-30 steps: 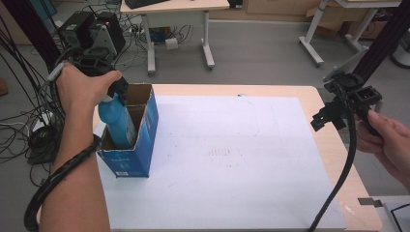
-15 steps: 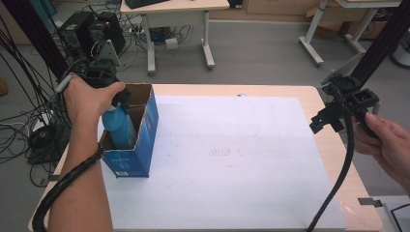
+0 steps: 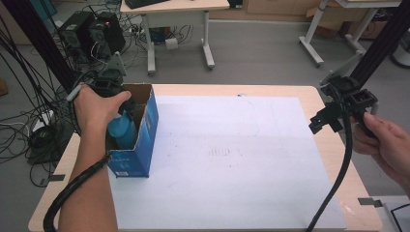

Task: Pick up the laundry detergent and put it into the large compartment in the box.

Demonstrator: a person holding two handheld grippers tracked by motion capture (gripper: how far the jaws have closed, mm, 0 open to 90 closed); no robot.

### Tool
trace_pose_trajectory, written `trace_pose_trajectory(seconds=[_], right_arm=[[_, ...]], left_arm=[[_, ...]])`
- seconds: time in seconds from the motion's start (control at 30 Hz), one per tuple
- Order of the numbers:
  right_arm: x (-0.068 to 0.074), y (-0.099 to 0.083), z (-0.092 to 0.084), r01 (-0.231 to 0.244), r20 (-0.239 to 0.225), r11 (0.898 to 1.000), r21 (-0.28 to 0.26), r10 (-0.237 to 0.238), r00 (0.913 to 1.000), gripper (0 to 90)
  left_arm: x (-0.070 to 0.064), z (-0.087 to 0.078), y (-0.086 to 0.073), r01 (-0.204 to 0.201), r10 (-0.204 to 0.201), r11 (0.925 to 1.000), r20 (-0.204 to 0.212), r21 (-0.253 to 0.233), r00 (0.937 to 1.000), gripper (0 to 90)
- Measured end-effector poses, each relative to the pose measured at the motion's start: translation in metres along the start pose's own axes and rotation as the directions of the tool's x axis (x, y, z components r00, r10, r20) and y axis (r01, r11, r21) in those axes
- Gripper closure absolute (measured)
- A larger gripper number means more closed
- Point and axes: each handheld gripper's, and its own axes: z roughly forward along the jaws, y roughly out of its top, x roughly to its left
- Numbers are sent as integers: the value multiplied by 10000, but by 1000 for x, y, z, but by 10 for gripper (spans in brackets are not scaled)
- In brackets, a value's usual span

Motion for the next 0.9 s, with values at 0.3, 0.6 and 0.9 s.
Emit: trace_pose_trajectory(seconds=[0.3, 0.6, 0.9], right_arm=[[2, 1, 1, 79, -37, 10000, -9, -79, 10000, 35], [4, 4, 4, 127, -21, 9999, 77, -127, 9999, 35], [5, 6, 6, 157, -8, 9998, 108, -157, 9999, 35]], left_arm=[[-3, 10, -1, -8, 8, 10000, -55, 31, 10000, 382], [-4, 22, 3, -29, 31, 9998, -125, 211, 9999, 382], [-8, 33, 7, -100, 105, 9994, -166, 344, 9998, 382]])
